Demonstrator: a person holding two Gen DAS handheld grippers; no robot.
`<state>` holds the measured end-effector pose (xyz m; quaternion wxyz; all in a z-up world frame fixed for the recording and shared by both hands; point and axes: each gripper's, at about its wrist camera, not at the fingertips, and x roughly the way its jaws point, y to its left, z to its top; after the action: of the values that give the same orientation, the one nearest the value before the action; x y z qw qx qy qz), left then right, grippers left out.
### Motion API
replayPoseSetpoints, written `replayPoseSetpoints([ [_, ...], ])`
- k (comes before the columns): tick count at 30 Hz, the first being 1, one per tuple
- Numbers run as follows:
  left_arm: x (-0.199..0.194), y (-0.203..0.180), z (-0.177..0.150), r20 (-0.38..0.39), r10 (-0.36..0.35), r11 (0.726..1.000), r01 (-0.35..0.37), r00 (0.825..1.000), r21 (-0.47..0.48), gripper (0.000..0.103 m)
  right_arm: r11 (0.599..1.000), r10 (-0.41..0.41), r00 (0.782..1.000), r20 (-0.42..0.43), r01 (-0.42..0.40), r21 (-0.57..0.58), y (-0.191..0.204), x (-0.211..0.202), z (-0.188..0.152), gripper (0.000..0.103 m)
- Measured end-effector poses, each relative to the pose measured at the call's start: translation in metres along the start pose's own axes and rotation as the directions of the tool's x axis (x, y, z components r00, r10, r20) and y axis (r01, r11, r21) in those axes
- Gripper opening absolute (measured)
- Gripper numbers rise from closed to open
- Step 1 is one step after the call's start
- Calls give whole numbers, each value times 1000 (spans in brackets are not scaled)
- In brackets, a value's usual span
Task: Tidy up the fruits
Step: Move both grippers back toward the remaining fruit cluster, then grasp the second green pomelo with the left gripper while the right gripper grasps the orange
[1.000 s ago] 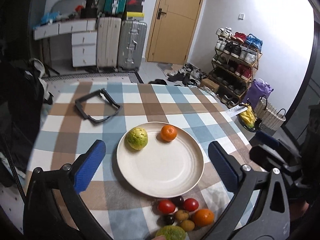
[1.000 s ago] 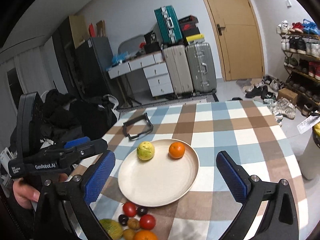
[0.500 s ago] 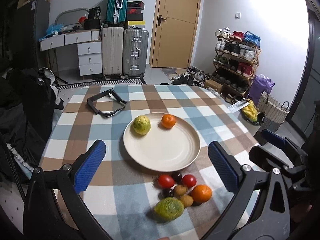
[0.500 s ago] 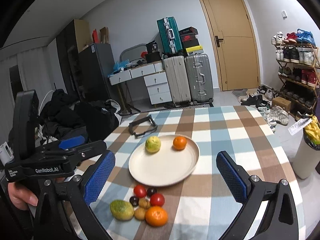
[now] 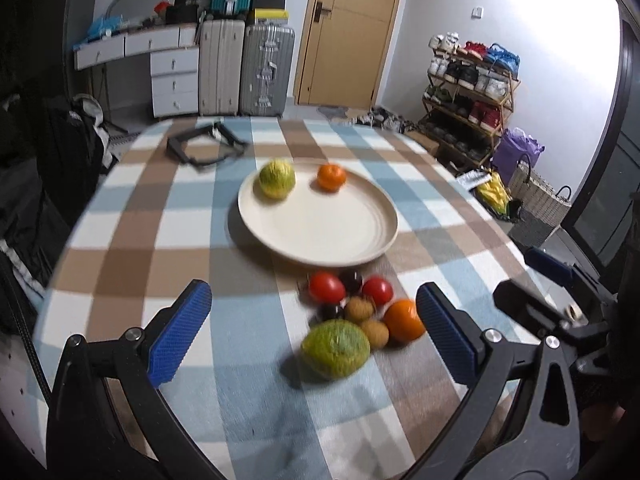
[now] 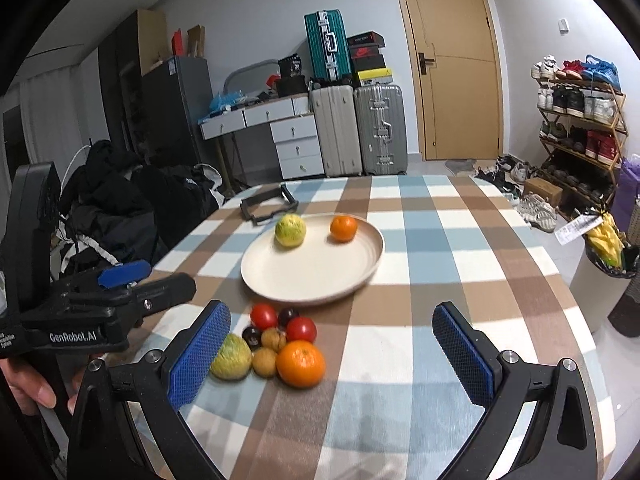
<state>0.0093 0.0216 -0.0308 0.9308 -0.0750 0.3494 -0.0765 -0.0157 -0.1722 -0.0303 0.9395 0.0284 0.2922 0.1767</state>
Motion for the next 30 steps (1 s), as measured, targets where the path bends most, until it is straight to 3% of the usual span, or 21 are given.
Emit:
replayPoseSetpoints([
  [7, 27, 11, -21, -63, -27, 999, 25, 998, -36, 102, 1000, -9, 999, -43, 10, 20, -7, 7, -18, 103],
  [16, 43, 14, -27, -80, -74, 997, 71, 994, -35, 96, 999, -15, 996, -85, 18, 35, -16, 19, -28, 103],
  [30, 68, 23, -30, -164, -232, 970, 214, 959, -118, 50, 999, -9, 995, -102, 14, 50, -20, 26, -30, 103],
])
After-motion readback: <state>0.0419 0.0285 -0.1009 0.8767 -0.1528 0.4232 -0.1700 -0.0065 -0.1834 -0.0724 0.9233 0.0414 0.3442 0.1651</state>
